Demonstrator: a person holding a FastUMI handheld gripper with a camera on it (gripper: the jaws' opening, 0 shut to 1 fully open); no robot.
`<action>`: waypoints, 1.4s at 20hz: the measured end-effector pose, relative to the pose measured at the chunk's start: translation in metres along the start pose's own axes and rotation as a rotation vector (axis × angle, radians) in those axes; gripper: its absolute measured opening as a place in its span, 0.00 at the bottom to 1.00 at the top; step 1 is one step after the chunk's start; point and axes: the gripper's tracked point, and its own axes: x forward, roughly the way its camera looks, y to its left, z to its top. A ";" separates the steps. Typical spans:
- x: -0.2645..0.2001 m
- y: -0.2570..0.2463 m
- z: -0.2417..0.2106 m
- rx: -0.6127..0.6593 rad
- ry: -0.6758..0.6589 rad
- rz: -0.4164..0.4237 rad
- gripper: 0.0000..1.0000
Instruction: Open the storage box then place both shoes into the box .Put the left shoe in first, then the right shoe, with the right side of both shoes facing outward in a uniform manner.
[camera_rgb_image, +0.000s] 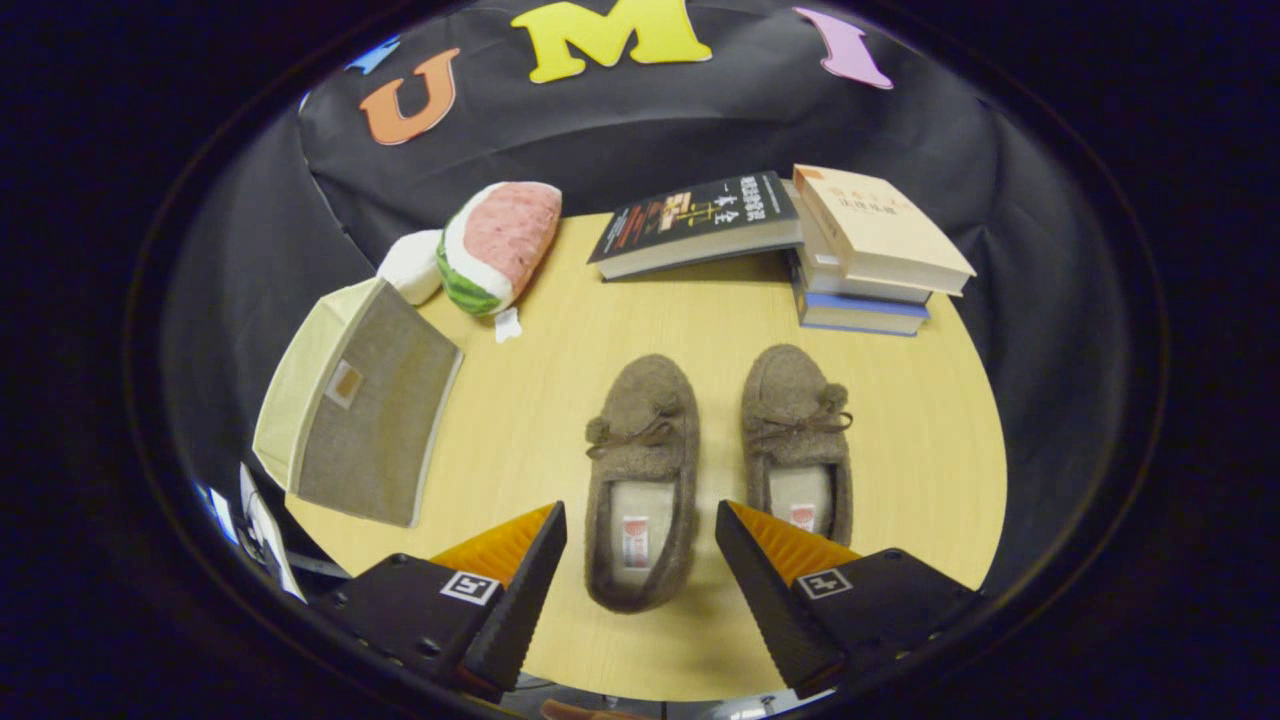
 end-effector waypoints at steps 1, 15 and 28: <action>0.007 -0.005 -0.002 0.013 0.008 -0.012 0.89; 0.052 -0.025 -0.028 0.092 0.156 -0.118 0.07; -0.026 0.020 0.005 0.209 0.136 0.023 0.00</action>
